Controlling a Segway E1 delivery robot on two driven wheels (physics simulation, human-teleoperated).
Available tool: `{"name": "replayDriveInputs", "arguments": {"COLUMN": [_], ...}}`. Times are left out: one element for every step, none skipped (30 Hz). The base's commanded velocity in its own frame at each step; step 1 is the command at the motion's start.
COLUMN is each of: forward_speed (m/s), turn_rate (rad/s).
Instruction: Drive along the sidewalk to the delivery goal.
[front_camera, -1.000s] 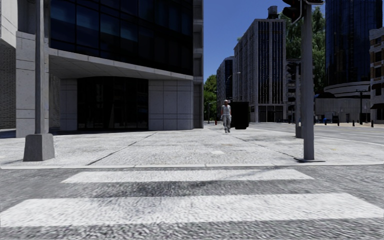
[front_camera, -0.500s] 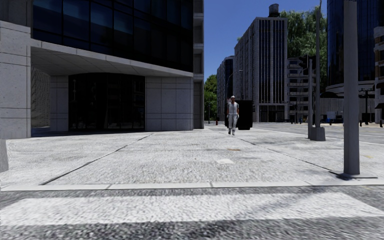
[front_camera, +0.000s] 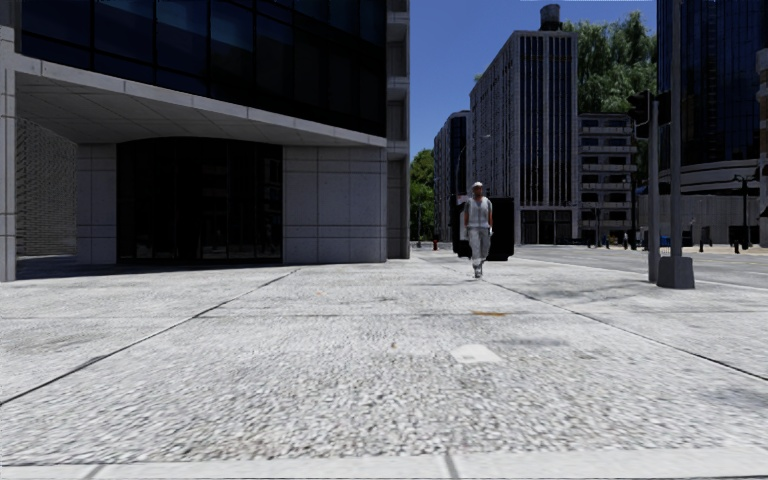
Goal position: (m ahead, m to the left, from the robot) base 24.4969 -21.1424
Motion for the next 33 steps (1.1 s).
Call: {"name": "replayDriveInputs", "arguments": {"forward_speed": [2.00,2.00,2.00,2.00,2.00,1.91,1.73,1.63,1.52,1.52,1.41,1.38,1.36,1.36,1.36,1.36,1.36,1.36,1.36,1.36,1.36,1.36,1.36,1.36,1.36,1.36,1.36,1.36,1.36,1.31,1.16,0.93,0.93], "turn_rate": [0.00,0.00,0.00,0.00,0.00,0.00,0.00,0.00,0.00,0.00,0.00,0.00,0.00,0.00,0.00,0.00,0.00,0.00,0.00,0.00,0.00,0.00,0.00,0.00,0.00,0.00,0.00,0.00,0.00,0.00,0.00,0.00,0.00]}}
